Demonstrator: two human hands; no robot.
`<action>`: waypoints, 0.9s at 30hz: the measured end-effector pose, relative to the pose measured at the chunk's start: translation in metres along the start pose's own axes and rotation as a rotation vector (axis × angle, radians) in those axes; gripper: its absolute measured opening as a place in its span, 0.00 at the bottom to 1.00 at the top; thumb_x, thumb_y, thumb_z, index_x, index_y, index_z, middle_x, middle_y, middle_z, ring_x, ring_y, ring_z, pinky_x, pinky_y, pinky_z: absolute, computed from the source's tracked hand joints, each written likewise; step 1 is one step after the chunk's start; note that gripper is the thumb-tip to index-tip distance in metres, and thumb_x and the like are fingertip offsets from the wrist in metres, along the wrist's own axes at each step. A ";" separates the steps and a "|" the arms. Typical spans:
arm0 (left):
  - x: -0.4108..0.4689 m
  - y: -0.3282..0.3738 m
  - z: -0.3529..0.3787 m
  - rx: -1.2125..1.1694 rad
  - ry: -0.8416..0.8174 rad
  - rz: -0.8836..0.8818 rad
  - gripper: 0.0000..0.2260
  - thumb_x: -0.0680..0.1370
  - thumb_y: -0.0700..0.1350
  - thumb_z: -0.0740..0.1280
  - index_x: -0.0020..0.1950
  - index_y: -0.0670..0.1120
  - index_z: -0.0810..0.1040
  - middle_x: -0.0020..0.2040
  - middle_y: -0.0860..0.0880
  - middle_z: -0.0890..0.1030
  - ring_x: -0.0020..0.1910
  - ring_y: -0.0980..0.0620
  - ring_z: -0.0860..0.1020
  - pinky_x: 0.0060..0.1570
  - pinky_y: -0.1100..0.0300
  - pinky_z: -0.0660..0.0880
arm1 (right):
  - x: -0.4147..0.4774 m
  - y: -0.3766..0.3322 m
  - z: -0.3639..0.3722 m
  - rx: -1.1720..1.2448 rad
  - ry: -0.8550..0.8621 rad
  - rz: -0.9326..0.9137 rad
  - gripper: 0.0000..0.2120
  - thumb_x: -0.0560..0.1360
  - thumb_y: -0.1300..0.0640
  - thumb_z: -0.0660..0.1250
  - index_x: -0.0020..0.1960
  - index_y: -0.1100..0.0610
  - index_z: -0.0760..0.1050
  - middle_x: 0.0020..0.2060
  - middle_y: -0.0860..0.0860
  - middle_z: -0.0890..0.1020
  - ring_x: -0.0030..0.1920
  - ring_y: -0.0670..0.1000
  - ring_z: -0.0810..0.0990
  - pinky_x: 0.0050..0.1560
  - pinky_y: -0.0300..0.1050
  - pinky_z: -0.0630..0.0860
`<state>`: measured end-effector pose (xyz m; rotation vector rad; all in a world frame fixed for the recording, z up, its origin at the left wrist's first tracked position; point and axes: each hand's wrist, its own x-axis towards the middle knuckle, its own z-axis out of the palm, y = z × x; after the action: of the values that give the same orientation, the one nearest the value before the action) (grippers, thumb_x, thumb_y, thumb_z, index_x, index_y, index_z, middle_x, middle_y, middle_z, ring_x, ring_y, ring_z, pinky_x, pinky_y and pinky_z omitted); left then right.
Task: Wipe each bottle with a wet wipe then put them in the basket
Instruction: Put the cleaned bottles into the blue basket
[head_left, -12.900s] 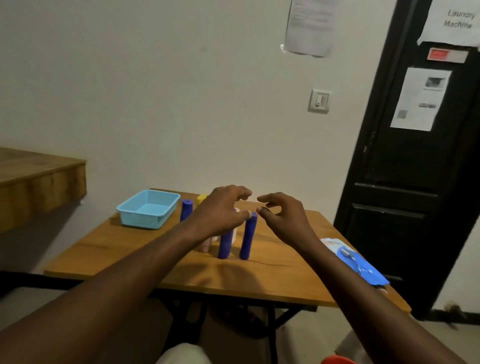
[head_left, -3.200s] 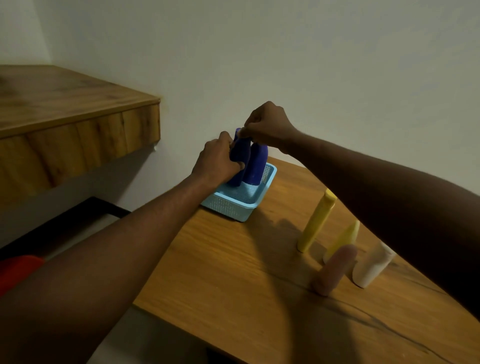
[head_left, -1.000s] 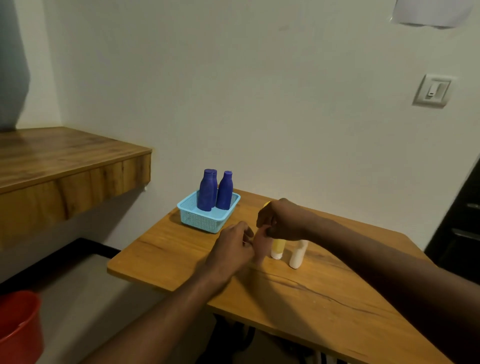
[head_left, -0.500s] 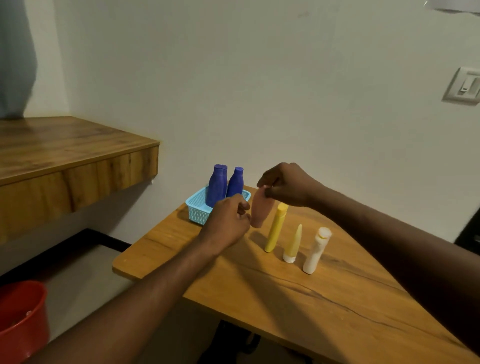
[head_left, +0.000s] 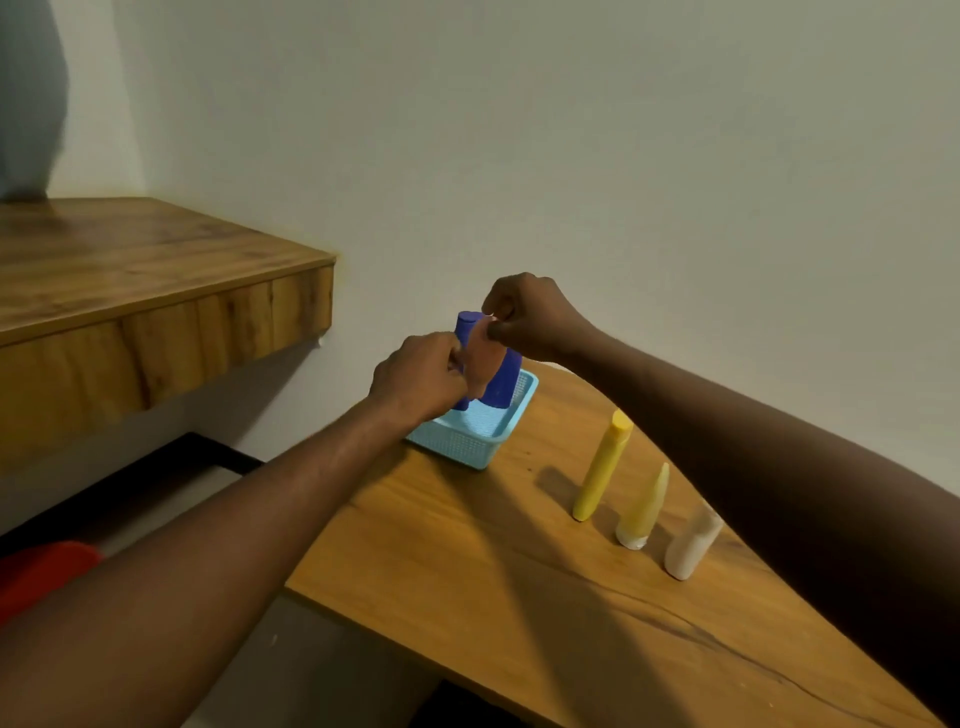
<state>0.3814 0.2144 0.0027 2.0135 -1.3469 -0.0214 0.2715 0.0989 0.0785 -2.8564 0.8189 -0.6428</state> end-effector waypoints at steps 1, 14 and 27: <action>0.005 -0.006 0.001 0.014 -0.008 -0.010 0.12 0.77 0.47 0.69 0.60 0.49 0.77 0.55 0.50 0.83 0.49 0.51 0.79 0.45 0.56 0.74 | 0.007 0.000 0.009 -0.004 -0.014 0.002 0.11 0.75 0.63 0.69 0.57 0.59 0.80 0.53 0.53 0.82 0.50 0.51 0.77 0.41 0.38 0.70; 0.025 -0.043 0.021 0.135 0.003 -0.010 0.04 0.81 0.52 0.62 0.48 0.54 0.72 0.40 0.55 0.76 0.45 0.52 0.74 0.59 0.46 0.62 | 0.045 -0.001 0.087 -0.013 -0.088 0.034 0.09 0.76 0.59 0.70 0.55 0.60 0.80 0.52 0.55 0.84 0.52 0.54 0.81 0.47 0.43 0.75; 0.023 -0.038 0.015 0.161 -0.005 -0.001 0.06 0.81 0.48 0.61 0.46 0.51 0.74 0.35 0.56 0.73 0.40 0.55 0.71 0.53 0.51 0.57 | 0.042 -0.003 0.086 -0.035 -0.074 0.055 0.11 0.76 0.57 0.71 0.58 0.56 0.80 0.54 0.52 0.84 0.53 0.52 0.83 0.51 0.48 0.81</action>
<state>0.4170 0.1954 -0.0213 2.1482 -1.3896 0.0847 0.3419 0.0772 0.0165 -2.8584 0.9018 -0.5174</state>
